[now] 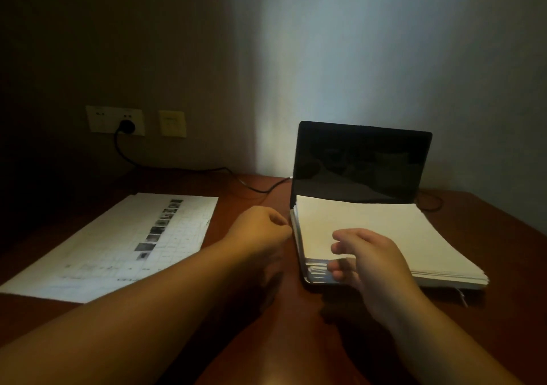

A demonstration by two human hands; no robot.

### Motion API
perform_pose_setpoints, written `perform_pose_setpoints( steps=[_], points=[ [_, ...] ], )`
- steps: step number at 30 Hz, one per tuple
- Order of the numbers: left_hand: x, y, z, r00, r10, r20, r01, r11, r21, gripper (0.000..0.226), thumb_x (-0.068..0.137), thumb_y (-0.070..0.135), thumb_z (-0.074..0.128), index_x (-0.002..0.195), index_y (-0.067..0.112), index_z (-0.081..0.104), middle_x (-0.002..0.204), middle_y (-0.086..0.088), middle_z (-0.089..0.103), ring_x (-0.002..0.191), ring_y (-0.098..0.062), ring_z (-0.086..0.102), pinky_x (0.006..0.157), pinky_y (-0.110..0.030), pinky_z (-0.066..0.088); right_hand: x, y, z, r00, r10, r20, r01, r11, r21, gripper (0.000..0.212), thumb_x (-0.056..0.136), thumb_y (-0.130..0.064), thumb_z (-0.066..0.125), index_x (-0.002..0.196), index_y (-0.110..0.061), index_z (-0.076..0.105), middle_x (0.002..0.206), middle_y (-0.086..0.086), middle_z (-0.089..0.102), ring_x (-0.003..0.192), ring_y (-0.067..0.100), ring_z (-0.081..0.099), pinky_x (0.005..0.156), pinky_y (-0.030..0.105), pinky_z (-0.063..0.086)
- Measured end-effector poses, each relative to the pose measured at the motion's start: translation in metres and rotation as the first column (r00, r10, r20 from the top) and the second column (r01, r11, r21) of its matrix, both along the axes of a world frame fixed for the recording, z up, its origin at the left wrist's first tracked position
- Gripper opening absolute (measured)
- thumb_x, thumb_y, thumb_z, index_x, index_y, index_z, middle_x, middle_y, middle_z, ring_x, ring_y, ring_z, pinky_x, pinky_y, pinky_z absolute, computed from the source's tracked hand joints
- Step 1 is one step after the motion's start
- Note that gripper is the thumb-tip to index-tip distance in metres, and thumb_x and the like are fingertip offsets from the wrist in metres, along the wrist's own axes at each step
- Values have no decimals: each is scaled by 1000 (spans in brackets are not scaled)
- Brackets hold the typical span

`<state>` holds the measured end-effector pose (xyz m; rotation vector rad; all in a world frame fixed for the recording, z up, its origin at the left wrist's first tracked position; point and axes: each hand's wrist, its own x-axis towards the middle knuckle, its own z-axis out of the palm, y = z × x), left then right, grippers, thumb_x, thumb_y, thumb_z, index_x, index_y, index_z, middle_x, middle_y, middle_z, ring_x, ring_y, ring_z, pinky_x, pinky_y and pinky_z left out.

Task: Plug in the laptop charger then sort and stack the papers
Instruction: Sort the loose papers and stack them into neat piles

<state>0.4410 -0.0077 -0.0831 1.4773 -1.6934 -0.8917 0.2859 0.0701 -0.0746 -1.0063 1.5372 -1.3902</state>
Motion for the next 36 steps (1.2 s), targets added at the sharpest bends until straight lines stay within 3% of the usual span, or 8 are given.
perform_pose_setpoints(
  steps=[5,8,12,16,20,26,31,36],
  points=[
    [49,-2,2,981,111,159,-95,990,-107,14,97,28,60,109,30,67,90,16,56,60,-6,62,43,-13,43,40,-20,-2,963,184,-197,-200,977,-67,14,98,-19,58,93,-26,69,84,5,70,64,19,70,60,34,61],
    [85,-6,0,949,182,258,-142,976,-167,20,96,30,59,114,29,69,106,10,67,65,0,58,48,-11,38,69,-33,-7,907,272,-321,-316,944,-96,15,98,-21,59,103,-33,66,95,-2,69,73,12,70,61,21,57],
    [127,-12,-7,886,329,327,-274,940,-205,33,96,32,59,129,30,62,138,2,55,91,-9,59,66,-14,41,102,-52,-13,799,320,-510,-416,906,-83,31,95,-31,62,121,-47,58,120,-20,61,84,4,67,76,25,60],
    [156,-14,-9,841,415,348,-368,909,-195,42,96,30,61,138,31,55,148,1,44,98,-12,60,74,-21,47,127,-72,-19,699,356,-620,-475,879,-31,45,91,-36,65,133,-49,52,156,-18,29,74,-5,66,65,15,55],
    [174,-11,-7,822,448,353,-415,894,-167,44,96,28,61,139,32,53,151,0,38,89,-18,66,71,-25,57,147,-81,-21,635,423,-646,-529,848,35,59,90,-33,68,140,-51,42,165,-11,5,78,9,70,65,19,56],
    [189,-12,-12,786,505,355,-440,862,-252,65,94,30,64,150,41,33,166,3,-1,95,-12,63,62,-19,54,162,-84,-28,413,374,-830,-607,793,55,94,88,-40,69,144,-65,-3,151,-15,-43,136,22,44,65,15,49],
    [196,-20,-22,796,455,399,-337,881,-332,36,98,30,57,134,33,57,143,5,50,105,-4,53,71,-15,40,169,-92,-38,250,383,-889,-680,723,120,74,91,-59,56,149,-56,10,164,-13,-1,149,17,10,112,41,30],
    [196,-18,-43,891,306,336,-221,938,-267,26,99,26,57,122,30,67,129,8,63,111,-6,59,92,-24,52,174,-96,-50,131,435,-891,-701,676,227,54,91,-46,61,142,-37,48,147,-12,40,141,13,28,108,30,29]
  ],
)
